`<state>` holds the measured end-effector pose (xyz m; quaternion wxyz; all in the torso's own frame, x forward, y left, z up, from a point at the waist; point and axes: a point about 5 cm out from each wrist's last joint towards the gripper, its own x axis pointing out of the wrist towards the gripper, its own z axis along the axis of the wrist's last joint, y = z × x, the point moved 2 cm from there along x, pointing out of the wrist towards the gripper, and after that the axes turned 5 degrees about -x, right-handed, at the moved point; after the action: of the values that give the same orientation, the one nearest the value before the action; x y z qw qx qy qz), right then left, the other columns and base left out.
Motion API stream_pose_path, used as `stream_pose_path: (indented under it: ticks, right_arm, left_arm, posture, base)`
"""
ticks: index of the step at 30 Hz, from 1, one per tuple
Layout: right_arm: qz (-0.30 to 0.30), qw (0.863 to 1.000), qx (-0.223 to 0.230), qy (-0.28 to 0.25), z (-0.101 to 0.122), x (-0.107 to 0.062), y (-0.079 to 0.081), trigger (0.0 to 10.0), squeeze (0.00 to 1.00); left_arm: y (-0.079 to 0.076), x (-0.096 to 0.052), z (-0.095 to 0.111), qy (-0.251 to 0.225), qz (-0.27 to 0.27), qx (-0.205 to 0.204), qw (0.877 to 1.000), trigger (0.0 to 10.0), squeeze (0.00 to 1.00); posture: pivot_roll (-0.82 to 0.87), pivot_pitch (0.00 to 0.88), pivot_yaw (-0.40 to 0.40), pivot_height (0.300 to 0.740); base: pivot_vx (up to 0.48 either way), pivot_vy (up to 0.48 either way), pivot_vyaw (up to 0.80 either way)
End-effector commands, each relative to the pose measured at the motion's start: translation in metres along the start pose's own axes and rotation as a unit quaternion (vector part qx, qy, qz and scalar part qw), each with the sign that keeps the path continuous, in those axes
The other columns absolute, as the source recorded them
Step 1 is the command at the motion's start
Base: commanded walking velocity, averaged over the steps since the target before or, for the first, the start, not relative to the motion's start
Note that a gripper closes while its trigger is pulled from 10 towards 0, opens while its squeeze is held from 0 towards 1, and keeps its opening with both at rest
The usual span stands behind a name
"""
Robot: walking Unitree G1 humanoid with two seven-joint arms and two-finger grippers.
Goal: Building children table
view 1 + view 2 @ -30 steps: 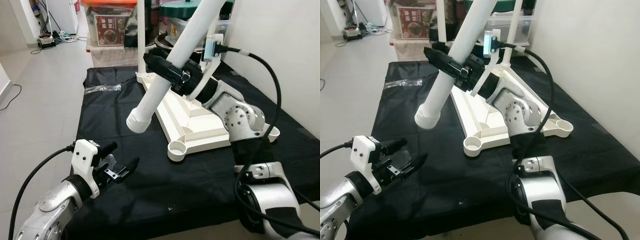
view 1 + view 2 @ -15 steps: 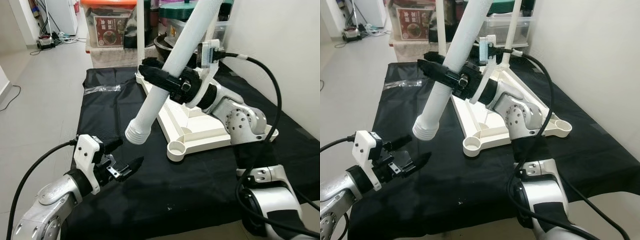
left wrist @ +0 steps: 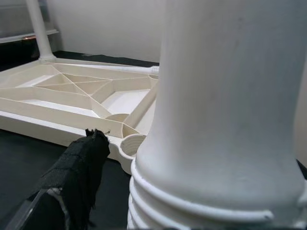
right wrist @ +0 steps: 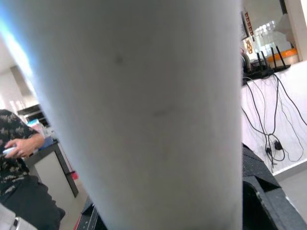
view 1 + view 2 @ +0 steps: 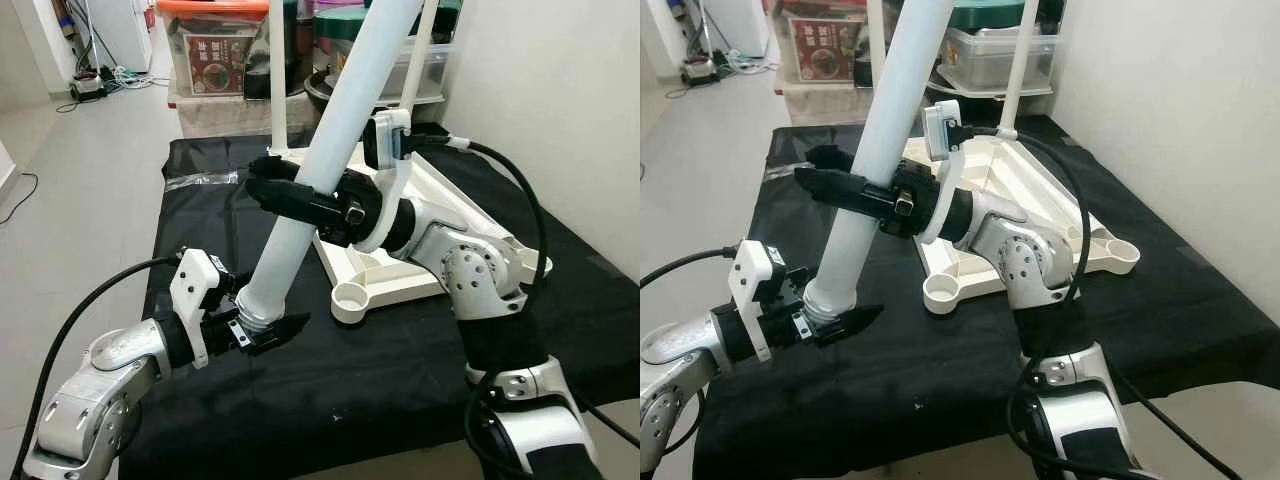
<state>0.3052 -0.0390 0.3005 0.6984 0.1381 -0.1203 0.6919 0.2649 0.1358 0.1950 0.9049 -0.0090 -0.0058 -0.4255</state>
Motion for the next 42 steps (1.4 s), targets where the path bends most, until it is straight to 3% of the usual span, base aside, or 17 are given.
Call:
stream_pose_path:
  ticks: [1, 4, 5, 13, 14, 15, 16, 20, 21, 22, 25, 26, 29, 32, 34, 41, 42]
  right_arm:
    - [0.028, 0.999, 0.015, -0.002, -0.002, 0.003, 0.008, 0.0, 0.00]
    - [0.028, 1.000, 0.015, -0.003, -0.002, 0.004, 0.008, 0.0, 0.00]
    - [0.028, 1.000, 0.014, -0.003, -0.002, 0.004, 0.008, 0.0, 0.00]
    - [0.013, 1.000, 0.010, 0.000, -0.002, 0.005, 0.006, 0.0, 0.00]
    - [0.002, 1.000, 0.012, 0.002, -0.002, 0.005, 0.005, 3.3, 0.00]
    - [0.002, 1.000, 0.012, 0.002, -0.002, 0.005, 0.005, 3.3, 0.00]
    - [-0.008, 1.000, 0.015, 0.004, -0.003, 0.006, 0.003, 10.0, 0.00]
    - [-0.041, 0.999, 0.028, 0.001, -0.005, 0.006, -0.003, 10.0, 0.00]
    - [-0.072, 0.997, 0.034, -0.009, -0.006, 0.007, -0.010, 10.0, 1.00]
    - [-0.112, 0.993, 0.030, -0.011, -0.008, 0.008, -0.017, 10.0, 1.00]
    - [-0.138, 0.990, 0.027, -0.011, -0.009, 0.009, -0.021, 10.0, 1.00]
    - [-0.190, 0.981, 0.029, -0.020, -0.012, 0.010, -0.029, 10.0, 0.02]
    - [-0.296, 0.950, 0.084, -0.059, -0.021, 0.009, -0.043, 10.0, 0.00]
    - [-0.332, 0.934, 0.112, -0.072, -0.030, 0.012, -0.045, 10.0, 0.00]
    - [-0.374, 0.914, 0.133, -0.087, -0.036, 0.014, -0.052, 10.0, 0.00]
    - [-0.409, 0.892, 0.160, -0.102, -0.041, 0.025, -0.056, 10.0, 0.00]
    - [-0.419, 0.887, 0.163, -0.103, -0.043, 0.027, -0.056, 4.9, 0.00]
  left_arm:
    - [0.003, 0.001, -0.003, 0.009, 0.004, 0.001, 1.000, 10.0, 0.00]
    - [0.002, 0.001, -0.003, 0.009, 0.000, 0.002, 1.000, 10.0, 0.00]
    - [0.000, 0.001, -0.002, 0.002, -0.009, -0.002, 1.000, 0.0, 0.00]
    - [-0.003, -0.001, -0.002, 0.002, -0.031, 0.015, 0.999, 0.0, 0.00]
    - [-0.003, -0.001, -0.003, 0.004, -0.032, 0.017, 0.999, 0.0, 0.00]
    - [-0.003, -0.001, -0.003, 0.004, -0.032, 0.017, 0.999, 0.0, 0.00]
    - [-0.003, -0.001, -0.002, 0.004, -0.032, 0.020, 0.999, 0.0, 0.00]
    - [0.001, -0.001, -0.001, 0.009, -0.021, 0.034, 0.999, 0.0, 0.00]
    - [0.004, 0.000, 0.000, 0.015, -0.010, 0.046, 0.999, 0.0, 0.00]
    - [0.009, 0.002, 0.000, 0.024, 0.009, 0.065, 0.998, 2.7, 0.00]
    - [0.012, 0.003, 0.000, 0.029, 0.022, 0.078, 0.996, 2.7, 0.00]
    - [0.017, 0.007, 0.000, 0.032, 0.051, 0.105, 0.993, 10.0, 0.00]
    - [0.028, 0.018, -0.001, 0.023, 0.121, 0.131, 0.984, 10.0, 0.00]
    - [0.032, 0.026, -0.011, 0.029, 0.150, 0.140, 0.978, 10.0, 0.00]
    - [0.029, 0.038, -0.018, 0.034, 0.162, 0.141, 0.976, 10.0, 0.00]
    - [0.016, 0.059, -0.027, 0.047, 0.147, 0.171, 0.973, 10.0, 0.00]
    - [0.013, 0.062, -0.029, 0.053, 0.144, 0.185, 0.971, 10.0, 0.00]
  posture:
    - [0.02, 0.000, -0.047, 0.740]
    - [0.02, 0.000, -0.047, 0.740]
    - [0.02, 0.000, -0.048, 0.740]
    - [0.02, 0.000, -0.046, 0.740]
    - [0.02, 0.000, -0.046, 0.740]
    - [0.02, 0.000, -0.046, 0.740]
    - [0.02, 0.000, -0.047, 0.740]
    - [0.02, 0.000, -0.048, 0.740]
    - [0.03, 0.000, -0.049, 0.740]
    - [0.03, 0.000, -0.049, 0.740]
    - [0.03, 0.000, -0.049, 0.740]
    - [0.02, 0.000, -0.049, 0.740]
    - [0.02, 0.000, -0.046, 0.740]
    - [0.02, 0.000, -0.044, 0.740]
    - [0.02, 0.000, -0.044, 0.740]
    - [0.02, 0.000, -0.047, 0.740]
    - [0.02, 0.000, -0.045, 0.740]
  base:
    - [0.000, 0.000, 0.00]
    - [0.000, 0.000, 0.00]
    - [0.000, 0.000, 0.00]
    - [0.000, 0.000, 0.00]
    - [0.000, 0.000, 0.00]
    - [0.000, 0.000, 0.00]
    - [0.000, 0.000, 0.00]
    - [0.000, 0.000, 0.00]
    - [0.000, 0.000, 0.00]
    - [0.000, 0.000, 0.00]
    - [0.000, 0.000, 0.00]
    - [0.000, 0.000, 0.00]
    - [0.000, 0.000, 0.00]
    - [0.000, 0.000, 0.00]
    - [0.000, 0.000, 0.00]
    - [0.000, 0.000, 0.00]
    - [0.000, 0.000, 0.00]
